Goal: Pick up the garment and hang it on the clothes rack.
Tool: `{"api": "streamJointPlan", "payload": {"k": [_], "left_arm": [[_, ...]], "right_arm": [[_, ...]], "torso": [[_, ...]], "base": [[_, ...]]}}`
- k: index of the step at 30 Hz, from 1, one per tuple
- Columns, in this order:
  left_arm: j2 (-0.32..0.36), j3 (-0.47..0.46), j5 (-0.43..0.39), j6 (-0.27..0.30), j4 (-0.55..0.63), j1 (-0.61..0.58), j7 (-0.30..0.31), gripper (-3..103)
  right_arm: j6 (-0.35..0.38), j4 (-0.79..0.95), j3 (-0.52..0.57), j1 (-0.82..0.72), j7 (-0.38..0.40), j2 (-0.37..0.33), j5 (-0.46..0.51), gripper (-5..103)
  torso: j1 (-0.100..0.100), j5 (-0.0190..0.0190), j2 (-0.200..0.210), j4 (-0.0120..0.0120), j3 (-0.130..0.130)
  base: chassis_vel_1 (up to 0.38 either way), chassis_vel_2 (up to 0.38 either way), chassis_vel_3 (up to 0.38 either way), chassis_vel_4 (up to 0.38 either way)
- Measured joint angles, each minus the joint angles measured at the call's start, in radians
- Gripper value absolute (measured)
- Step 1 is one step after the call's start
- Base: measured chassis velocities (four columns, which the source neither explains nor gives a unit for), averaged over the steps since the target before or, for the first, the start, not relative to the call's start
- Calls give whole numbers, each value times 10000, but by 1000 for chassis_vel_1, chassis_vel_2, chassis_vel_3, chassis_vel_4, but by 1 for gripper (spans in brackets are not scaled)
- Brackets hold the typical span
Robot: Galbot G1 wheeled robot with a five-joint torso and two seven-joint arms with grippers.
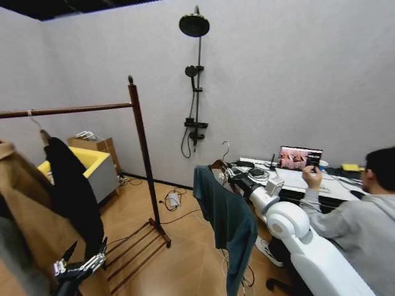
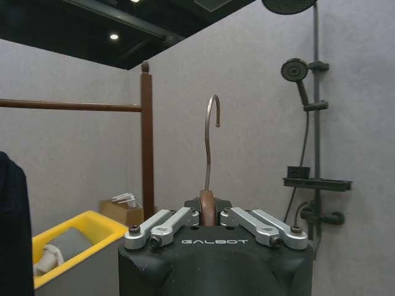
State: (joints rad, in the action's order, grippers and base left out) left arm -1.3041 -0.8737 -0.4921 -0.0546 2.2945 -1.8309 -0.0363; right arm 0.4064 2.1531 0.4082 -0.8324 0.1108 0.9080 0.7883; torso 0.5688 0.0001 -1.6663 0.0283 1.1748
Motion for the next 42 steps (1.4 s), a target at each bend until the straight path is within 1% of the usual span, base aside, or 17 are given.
{"api": "streamJointPlan", "payload": {"k": [20,21,27,28,34,42], "left_arm": [[0,0,0,0,0,0,0,100],[0,0,0,0,0,0,0,100],[0,0,0,0,0,0,0,100],[0,0,0,0,0,-1,1,100],[0,0,0,0,0,0,1,100],[0,0,0,0,0,0,-1,100]], "right_arm": [[42,-41,97,-99,11,-5,-130,9],[46,-41,114,-100,15,-5,-164,9],[36,-92,130,-125,-60,17,-373,9],[14,-114,130,-137,-138,37,-431,9],[-54,-175,81,-208,-274,85,-663,9],[-75,-187,40,-302,-371,109,-817,9]], "torso": [[0,2,0,-2,0],[0,-3,0,-1,0],[0,0,0,-3,0],[-2,-2,-1,-6,-1],[-2,0,-3,3,-1],[-3,1,-2,1,-1]], "base": [[122,124,129,122],[104,113,130,125],[102,106,107,106],[25,79,87,25],[-33,48,41,-27],[-134,126,144,-146]]}}
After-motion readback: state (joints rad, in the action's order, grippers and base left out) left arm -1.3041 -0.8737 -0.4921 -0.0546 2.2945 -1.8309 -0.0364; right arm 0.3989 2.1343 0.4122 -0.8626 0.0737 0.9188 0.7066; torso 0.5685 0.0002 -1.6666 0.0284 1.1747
